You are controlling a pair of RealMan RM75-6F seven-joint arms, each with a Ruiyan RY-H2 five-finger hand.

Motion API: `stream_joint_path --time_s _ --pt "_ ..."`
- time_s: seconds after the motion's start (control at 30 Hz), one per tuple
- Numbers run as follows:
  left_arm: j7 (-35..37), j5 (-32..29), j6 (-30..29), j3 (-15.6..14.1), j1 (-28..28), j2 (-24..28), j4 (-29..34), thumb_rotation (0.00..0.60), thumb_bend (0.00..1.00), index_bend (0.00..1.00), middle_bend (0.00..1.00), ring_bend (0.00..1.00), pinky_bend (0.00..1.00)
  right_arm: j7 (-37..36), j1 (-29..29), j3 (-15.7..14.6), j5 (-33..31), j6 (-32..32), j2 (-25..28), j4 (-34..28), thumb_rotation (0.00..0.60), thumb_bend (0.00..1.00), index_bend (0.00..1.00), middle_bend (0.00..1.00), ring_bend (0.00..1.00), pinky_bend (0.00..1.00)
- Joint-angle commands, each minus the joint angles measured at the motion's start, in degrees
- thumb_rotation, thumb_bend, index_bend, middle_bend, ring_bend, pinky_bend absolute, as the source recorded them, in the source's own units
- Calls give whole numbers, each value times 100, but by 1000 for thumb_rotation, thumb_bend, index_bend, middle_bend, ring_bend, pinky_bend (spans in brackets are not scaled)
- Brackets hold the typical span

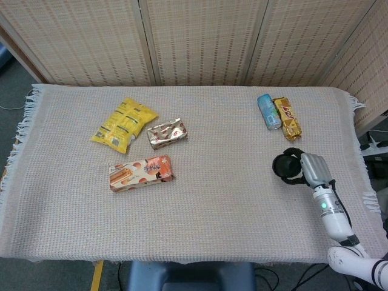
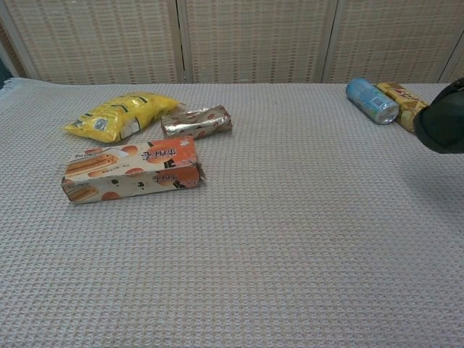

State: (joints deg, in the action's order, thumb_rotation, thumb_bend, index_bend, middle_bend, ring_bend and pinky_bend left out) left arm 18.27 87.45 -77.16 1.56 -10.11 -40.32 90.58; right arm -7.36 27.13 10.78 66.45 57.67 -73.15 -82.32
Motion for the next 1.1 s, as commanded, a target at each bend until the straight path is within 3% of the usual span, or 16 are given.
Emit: stream_joint_path --time_s 0.03,0.13,0.23,0.4,0.53,0.8,1.1 --pt "5 -4 -2 1 2 1 2 600 526 527 165 201 526 -1657 -140 -101 1444 176 143 229 600 255 726 597 671 743" --pt "11 0 -5 1 2 3 1 600 528 529 165 201 526 -1485 -134 -153 1377 126 118 360 600 255 726 597 671 743" --pt "4 1 3 -1 -1 4 6 600 526 529 165 201 527 -788 -98 -174 983 -123 113 402 600 255 726 597 671 743" --pt "-15 -25 41 -7 -5 16 27 600 527 530 165 201 527 757 39 -171 -39 -556 -36 450 600 255 721 597 665 743" --pt "-30 -63 79 -9 -7 34 56 600 527 530 165 201 527 1391 238 -152 -851 -1047 -58 409 600 255 676 597 628 724" --pt "-31 -95 107 -3 -11 55 83 600 529 529 165 201 528 1848 677 -115 -2007 -1774 -143 609 600 255 647 596 609 701" --pt "-9 -89 102 -2 -7 61 81 600 529 526 165 201 528 1917 916 -232 -2438 -2061 -237 802 600 255 600 561 553 647"
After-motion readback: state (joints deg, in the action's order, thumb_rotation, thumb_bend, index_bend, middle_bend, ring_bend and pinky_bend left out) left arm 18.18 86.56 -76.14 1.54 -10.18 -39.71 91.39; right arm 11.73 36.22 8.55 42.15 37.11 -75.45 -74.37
